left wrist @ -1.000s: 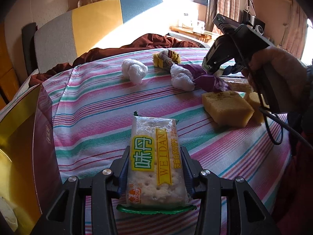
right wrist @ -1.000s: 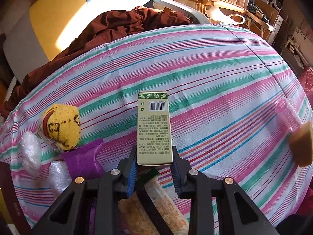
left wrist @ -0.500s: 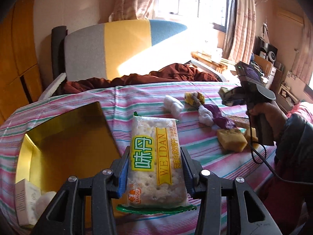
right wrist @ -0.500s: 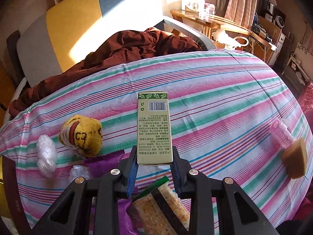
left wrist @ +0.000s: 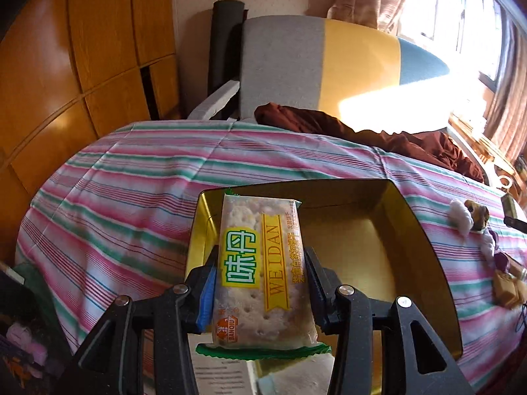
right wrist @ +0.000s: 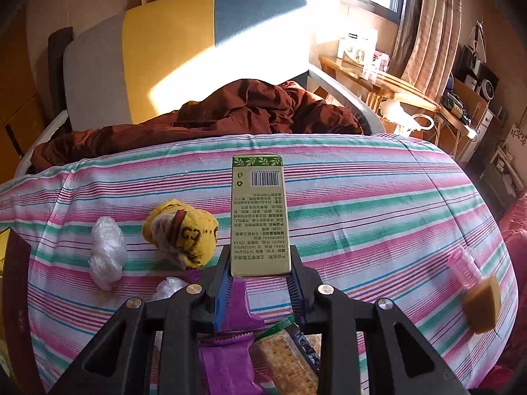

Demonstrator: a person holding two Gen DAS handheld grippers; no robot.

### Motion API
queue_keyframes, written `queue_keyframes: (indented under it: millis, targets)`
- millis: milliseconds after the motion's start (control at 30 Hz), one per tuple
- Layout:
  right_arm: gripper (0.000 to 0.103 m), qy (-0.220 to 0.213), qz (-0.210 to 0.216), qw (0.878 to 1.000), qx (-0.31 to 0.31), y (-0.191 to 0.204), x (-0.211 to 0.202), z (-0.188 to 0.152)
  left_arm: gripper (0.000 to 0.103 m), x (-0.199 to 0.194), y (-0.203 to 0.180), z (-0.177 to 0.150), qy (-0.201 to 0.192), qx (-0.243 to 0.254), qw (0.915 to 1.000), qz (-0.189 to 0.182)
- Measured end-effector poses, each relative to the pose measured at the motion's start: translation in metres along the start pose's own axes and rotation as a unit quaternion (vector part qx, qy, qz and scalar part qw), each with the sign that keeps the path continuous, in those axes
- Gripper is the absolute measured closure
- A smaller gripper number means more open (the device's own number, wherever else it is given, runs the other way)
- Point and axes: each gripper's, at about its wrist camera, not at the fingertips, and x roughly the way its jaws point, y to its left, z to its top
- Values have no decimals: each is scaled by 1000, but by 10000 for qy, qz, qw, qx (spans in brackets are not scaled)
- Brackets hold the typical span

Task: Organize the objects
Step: 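Lower the cracker pack into the gold tin and open the left tool while right carries the carton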

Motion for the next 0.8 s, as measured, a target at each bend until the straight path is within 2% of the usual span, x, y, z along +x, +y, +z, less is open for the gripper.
queue_keyframes:
  millis: [133, 467, 633, 800]
  targets:
    - [73, -54, 36, 9999, -141, 8, -1, -1, 56, 21, 19, -3, 262, -172, 9995, 79]
    - [73, -401, 351, 9948, -863, 54, -28, -4, 56, 67, 23, -12, 708, -176, 9972, 172]
    - [73, -481, 645, 9884, -1284, 91, -51, -12, 55, 65, 21, -14, 695, -138, 9974, 152]
    - [73, -412, 1150, 9798, -1584, 134, -72, -21, 53, 61, 26, -15, 621, -276, 9976, 103]
